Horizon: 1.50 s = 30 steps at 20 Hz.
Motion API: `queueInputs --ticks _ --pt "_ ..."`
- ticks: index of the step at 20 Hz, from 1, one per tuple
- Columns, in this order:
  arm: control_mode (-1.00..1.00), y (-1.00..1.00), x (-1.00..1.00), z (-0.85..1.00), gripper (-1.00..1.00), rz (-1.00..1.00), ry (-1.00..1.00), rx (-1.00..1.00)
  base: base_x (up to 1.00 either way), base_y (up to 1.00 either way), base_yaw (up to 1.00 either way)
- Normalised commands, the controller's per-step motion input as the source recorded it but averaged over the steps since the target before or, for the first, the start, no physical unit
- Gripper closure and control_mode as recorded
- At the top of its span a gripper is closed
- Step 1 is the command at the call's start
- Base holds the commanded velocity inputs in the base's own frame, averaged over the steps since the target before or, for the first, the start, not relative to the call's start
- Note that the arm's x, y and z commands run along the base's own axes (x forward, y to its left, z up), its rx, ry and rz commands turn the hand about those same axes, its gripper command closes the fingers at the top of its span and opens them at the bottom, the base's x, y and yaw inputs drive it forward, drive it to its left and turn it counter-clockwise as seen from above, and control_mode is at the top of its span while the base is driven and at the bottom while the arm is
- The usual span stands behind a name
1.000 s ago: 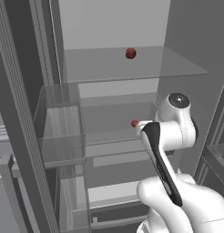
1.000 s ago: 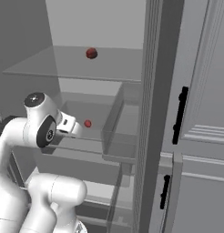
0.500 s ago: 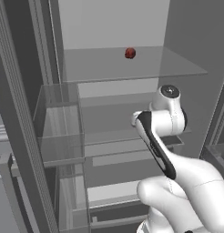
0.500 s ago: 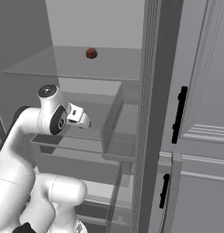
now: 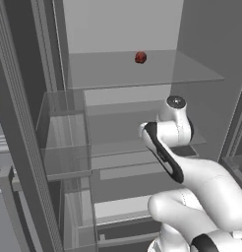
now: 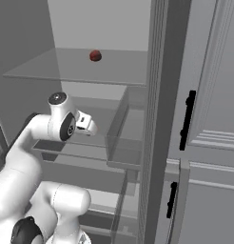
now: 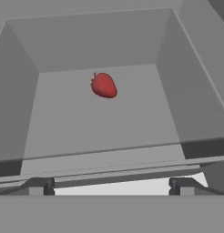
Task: Take the strawberry from the fridge and place it on top of the pancake, located on the dining counter.
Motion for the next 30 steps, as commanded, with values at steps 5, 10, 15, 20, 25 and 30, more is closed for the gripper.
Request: queueInputs --ticks 5,10,15,20,25,30 --pt "-1.0 0.0 0.44 -0.2 -1.0 0.0 -0.01 0.0 0.0 0.0 0.0" --pt "-1.0 -0.01 0.33 0.0 -1.0 0.0 0.0 0.0 0.0 0.0 0.0" --pt "-1.0 -0.1 0.42 0.0 -1.0 0.05 0.0 0.0 0.0 0.0 0.0" --pt "-1.0 0.02 0.32 -0.06 -1.0 0.07 0.0 0.0 0.0 0.0 0.0" --pt "-1.0 0.03 0.16 -0.22 -1.0 0.03 0.0 -0.02 0.0 0.0 0.0" --pt "-1.0 0.0 0.33 -0.09 -1.0 0.01 -0.01 -0.01 0.0 0.0 0.0"
